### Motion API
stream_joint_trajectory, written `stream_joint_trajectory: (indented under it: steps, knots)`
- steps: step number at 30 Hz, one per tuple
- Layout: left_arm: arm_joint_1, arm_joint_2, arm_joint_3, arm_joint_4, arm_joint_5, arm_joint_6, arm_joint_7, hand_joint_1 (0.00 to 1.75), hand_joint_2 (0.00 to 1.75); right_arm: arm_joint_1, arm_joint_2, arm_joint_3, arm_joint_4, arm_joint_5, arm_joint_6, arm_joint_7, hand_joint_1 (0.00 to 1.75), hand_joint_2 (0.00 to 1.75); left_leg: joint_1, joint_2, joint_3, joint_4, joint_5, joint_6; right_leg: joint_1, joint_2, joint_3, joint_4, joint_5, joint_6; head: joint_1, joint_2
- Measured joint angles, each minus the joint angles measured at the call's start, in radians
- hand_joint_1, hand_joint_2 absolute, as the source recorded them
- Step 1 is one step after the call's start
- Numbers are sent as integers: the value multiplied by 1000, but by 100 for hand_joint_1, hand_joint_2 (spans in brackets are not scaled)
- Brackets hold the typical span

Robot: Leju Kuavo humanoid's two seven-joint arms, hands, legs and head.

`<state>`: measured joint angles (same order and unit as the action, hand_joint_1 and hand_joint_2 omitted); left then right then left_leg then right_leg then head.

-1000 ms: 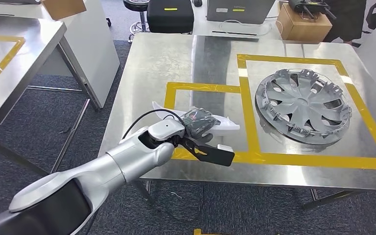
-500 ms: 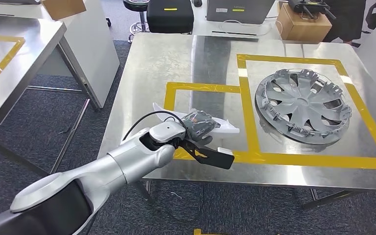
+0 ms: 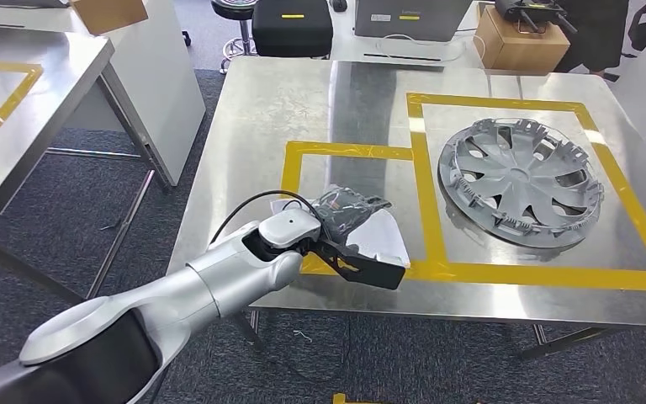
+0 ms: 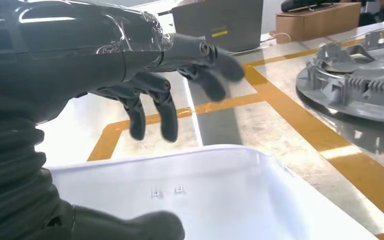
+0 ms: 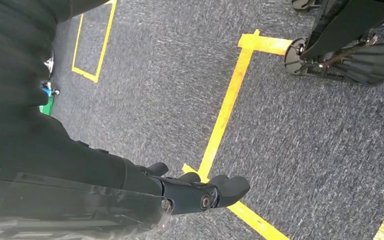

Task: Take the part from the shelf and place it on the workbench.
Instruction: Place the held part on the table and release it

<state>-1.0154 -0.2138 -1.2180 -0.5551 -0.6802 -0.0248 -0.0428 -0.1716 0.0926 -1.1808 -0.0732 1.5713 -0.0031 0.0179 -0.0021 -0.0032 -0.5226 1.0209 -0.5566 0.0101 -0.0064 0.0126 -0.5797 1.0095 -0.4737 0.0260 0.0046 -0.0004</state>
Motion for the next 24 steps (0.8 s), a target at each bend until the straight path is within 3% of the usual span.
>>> stream_joint_trajectory:
  steps: [9,13,24]
  knots:
    - [-7,1,-8,11,-11,3,16,0,175,0,0,4,0,0,1,0,0,175,0,0,0,0,0,0,0,0,0,0,0,0,0,0]
    - [-7,1,-8,11,-17,3,24,0,0,0,0,4,0,0,3,0,0,175,0,0,0,0,0,0,0,0,0,0,0,0,0,0]
    - [-9,1,-8,11,-21,17,32,0,0,0,0,4,0,0,7,0,0,175,0,0,0,0,0,0,0,0,0,0,0,0,0,0]
